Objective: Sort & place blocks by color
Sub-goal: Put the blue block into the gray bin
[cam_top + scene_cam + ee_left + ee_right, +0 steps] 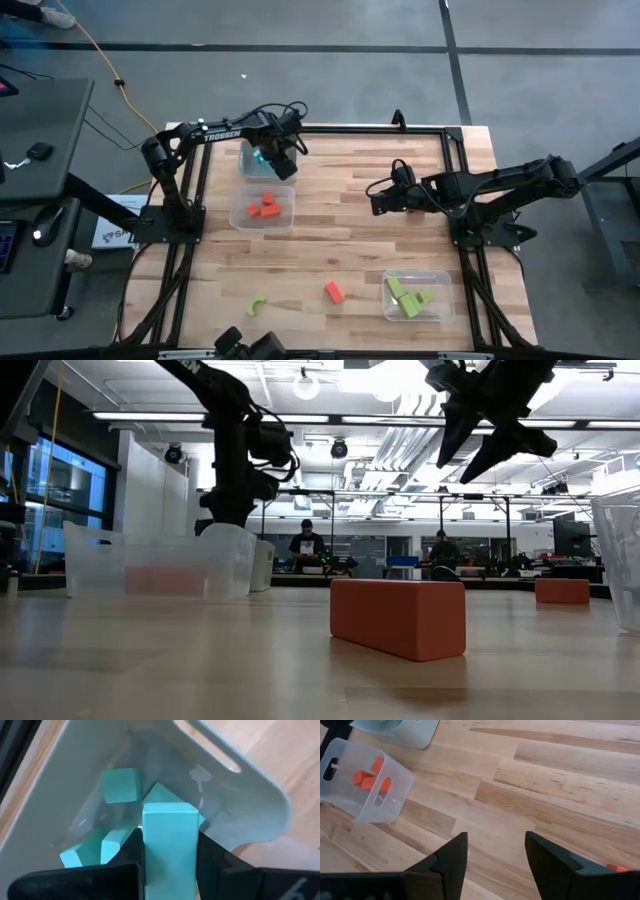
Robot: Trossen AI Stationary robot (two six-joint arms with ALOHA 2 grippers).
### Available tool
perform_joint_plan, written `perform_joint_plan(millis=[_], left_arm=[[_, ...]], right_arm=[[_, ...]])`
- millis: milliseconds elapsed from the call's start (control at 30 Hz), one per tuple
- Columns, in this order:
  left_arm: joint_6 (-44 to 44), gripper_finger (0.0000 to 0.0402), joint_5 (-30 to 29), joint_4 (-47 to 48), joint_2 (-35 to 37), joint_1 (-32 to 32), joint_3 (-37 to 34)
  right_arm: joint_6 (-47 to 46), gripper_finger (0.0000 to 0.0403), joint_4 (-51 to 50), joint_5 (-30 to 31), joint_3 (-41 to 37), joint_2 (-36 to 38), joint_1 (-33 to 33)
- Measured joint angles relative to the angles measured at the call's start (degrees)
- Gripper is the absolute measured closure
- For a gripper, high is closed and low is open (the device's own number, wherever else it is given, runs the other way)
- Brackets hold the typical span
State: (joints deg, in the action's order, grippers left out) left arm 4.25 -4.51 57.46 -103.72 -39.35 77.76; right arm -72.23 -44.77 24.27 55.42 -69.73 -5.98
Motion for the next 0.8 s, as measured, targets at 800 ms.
perform_joint_plan(millis=[800], left_arm=[[-3.68, 0.0294, 2.62, -10.41, 0.00, -0.04, -4.16]], right_arm=[[-1.51, 0.0214, 0.06, 0.11, -0.01, -0.02, 0.00]])
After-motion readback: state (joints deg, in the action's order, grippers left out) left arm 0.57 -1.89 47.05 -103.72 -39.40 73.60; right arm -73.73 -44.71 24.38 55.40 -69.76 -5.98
